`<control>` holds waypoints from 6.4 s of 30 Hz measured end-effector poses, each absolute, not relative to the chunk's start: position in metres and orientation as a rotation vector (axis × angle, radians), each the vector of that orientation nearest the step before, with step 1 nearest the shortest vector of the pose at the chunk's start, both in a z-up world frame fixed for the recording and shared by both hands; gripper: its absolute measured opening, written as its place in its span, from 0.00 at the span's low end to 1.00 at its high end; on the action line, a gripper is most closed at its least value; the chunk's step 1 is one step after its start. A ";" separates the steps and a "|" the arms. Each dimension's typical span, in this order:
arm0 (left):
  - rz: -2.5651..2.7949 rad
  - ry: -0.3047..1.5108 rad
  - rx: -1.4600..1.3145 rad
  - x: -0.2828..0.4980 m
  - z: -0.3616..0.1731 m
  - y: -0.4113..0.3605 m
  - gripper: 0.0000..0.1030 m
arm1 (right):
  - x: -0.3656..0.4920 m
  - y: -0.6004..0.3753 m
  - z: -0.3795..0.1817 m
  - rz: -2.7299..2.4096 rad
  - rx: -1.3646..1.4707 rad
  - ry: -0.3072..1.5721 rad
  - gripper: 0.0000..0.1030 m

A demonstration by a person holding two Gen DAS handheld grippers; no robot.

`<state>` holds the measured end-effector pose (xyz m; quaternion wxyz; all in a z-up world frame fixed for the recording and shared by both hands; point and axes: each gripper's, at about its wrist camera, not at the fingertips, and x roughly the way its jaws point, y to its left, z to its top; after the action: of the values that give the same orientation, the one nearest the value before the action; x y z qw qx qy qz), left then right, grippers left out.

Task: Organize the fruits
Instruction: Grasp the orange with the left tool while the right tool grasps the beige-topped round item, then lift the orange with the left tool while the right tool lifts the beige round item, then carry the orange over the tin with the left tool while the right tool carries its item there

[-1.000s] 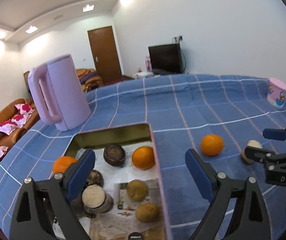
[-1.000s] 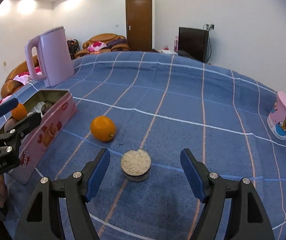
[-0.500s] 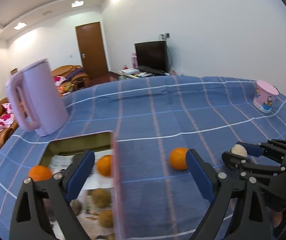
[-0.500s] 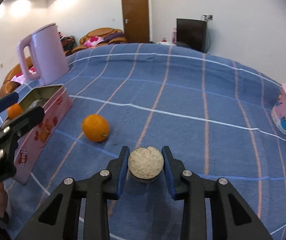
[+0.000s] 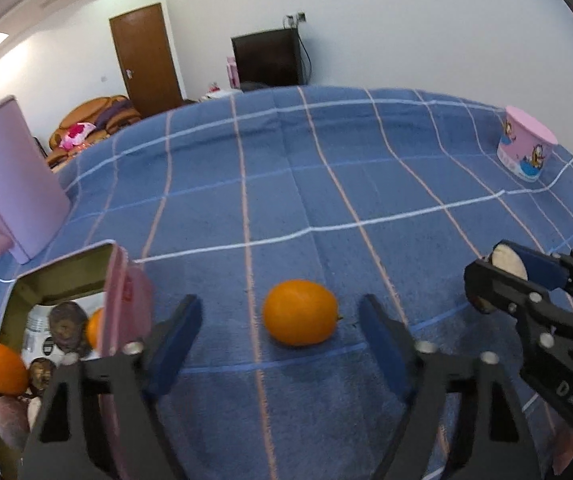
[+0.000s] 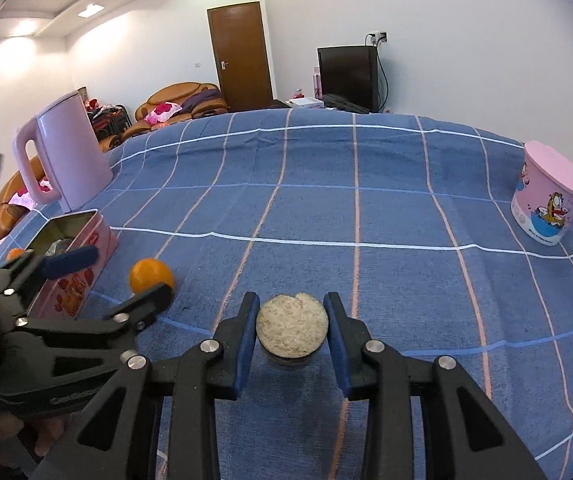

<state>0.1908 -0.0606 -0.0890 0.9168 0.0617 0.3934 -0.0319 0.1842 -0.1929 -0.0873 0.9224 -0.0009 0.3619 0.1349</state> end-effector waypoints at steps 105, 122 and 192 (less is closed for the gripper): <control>0.022 0.410 0.105 0.120 -0.049 -0.057 0.43 | 0.120 -0.201 -0.057 0.320 -0.048 0.367 0.34; 0.039 0.395 0.093 0.114 -0.048 -0.053 0.43 | 0.111 -0.199 -0.055 0.320 -0.060 0.342 0.34; 0.233 0.496 -0.006 0.061 -0.052 0.086 0.43 | 0.078 -0.043 -0.040 0.632 -0.148 0.336 0.34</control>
<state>0.0609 0.0864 -0.0521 0.9627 -0.0032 0.2447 0.1151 0.0780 -0.0434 -0.0403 0.9340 -0.0726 0.1642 0.3089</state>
